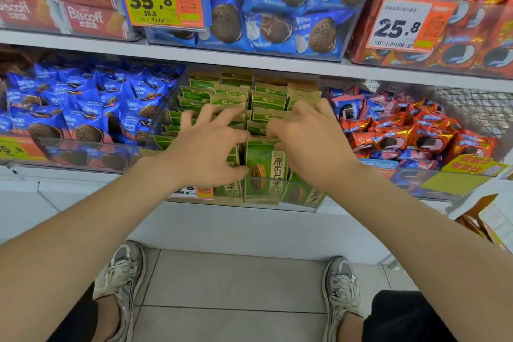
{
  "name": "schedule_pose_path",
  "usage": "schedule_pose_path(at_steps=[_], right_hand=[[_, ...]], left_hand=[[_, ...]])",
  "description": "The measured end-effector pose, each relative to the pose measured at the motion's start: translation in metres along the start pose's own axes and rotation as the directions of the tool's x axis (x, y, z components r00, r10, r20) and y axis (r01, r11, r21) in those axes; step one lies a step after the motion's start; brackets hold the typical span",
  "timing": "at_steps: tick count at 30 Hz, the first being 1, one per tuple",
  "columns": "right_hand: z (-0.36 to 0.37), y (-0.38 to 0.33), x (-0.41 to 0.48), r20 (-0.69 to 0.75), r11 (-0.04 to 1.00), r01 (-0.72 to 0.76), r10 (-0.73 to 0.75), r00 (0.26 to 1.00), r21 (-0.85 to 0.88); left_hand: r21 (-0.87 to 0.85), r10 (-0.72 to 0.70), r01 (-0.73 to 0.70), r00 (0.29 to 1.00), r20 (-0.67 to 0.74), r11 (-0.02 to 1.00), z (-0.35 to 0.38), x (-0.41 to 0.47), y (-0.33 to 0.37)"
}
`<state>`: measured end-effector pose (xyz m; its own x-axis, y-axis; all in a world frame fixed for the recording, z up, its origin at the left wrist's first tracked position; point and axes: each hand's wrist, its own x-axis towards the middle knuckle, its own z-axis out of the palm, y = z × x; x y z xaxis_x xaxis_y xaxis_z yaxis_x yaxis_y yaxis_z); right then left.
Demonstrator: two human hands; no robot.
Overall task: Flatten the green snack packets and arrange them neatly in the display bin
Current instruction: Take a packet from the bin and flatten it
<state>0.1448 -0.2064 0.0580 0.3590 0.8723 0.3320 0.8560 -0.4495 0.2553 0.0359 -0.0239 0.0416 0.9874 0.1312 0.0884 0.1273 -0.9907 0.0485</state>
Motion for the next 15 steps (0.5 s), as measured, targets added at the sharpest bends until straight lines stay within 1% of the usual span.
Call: schedule_pose_path(at_steps=[1, 2, 3, 4, 5, 6, 7, 8, 11, 13, 15], right_hand=[[0.001, -0.001, 0.000, 0.045, 0.999, 0.043, -0.044, 0.998, 0.019], [-0.002, -0.003, -0.001, 0.105, 0.992, 0.100, -0.108, 0.989, 0.083], [-0.005, -0.003, -0.001, 0.136, 0.987, 0.102, -0.119, 0.984, 0.125], [-0.007, 0.000, -0.002, 0.135, 0.974, 0.080, -0.111, 0.985, 0.212], [-0.008, 0.004, -0.002, 0.077, 0.946, 0.012, -0.039, 0.996, 0.324], [-0.006, 0.010, -0.003, 0.003, 0.910, -0.026, 0.028, 1.000, 0.413], [-0.005, 0.014, -0.003, -0.017, 0.896, -0.054, 0.069, 0.997, 0.442], [-0.003, 0.018, -0.004, -0.018, 0.895, -0.075, 0.092, 0.996, 0.440], [-0.004, 0.019, 0.002, 0.032, 0.907, -0.095, 0.090, 0.995, 0.411], [-0.009, 0.017, 0.009, 0.084, 0.957, -0.089, 0.068, 0.994, 0.277], [-0.012, 0.015, 0.016, 0.146, 0.987, -0.039, 0.016, 0.989, 0.157]], left_hand=[[-0.015, -0.003, 0.003, 1.000, -0.015, 1.000, 0.000, -0.001, 0.001], [-0.032, 0.002, -0.003, 1.000, -0.028, 0.999, 0.000, -0.002, 0.002], [-0.049, 0.016, -0.018, 0.999, -0.041, 0.999, 0.000, -0.004, 0.004], [-0.063, 0.034, -0.038, 0.998, -0.057, 0.997, 0.000, -0.006, 0.005], [-0.073, 0.051, -0.057, 0.996, -0.074, 0.996, 0.000, -0.009, 0.006], [-0.075, 0.065, -0.072, 0.994, -0.091, 0.995, 0.000, -0.011, 0.007], [-0.065, 0.075, -0.082, 0.991, -0.107, 0.995, 0.000, -0.014, 0.008], [-0.046, 0.080, -0.086, 0.989, -0.122, 0.995, 0.002, -0.016, 0.010], [-0.018, 0.085, -0.089, 0.983, -0.166, 0.996, 0.007, -0.020, 0.016], [-0.026, 0.084, -0.090, 0.978, -0.191, 0.996, 0.010, -0.022, 0.019], [-0.019, 0.091, -0.097, 0.974, -0.208, 0.995, 0.011, -0.024, 0.021]])
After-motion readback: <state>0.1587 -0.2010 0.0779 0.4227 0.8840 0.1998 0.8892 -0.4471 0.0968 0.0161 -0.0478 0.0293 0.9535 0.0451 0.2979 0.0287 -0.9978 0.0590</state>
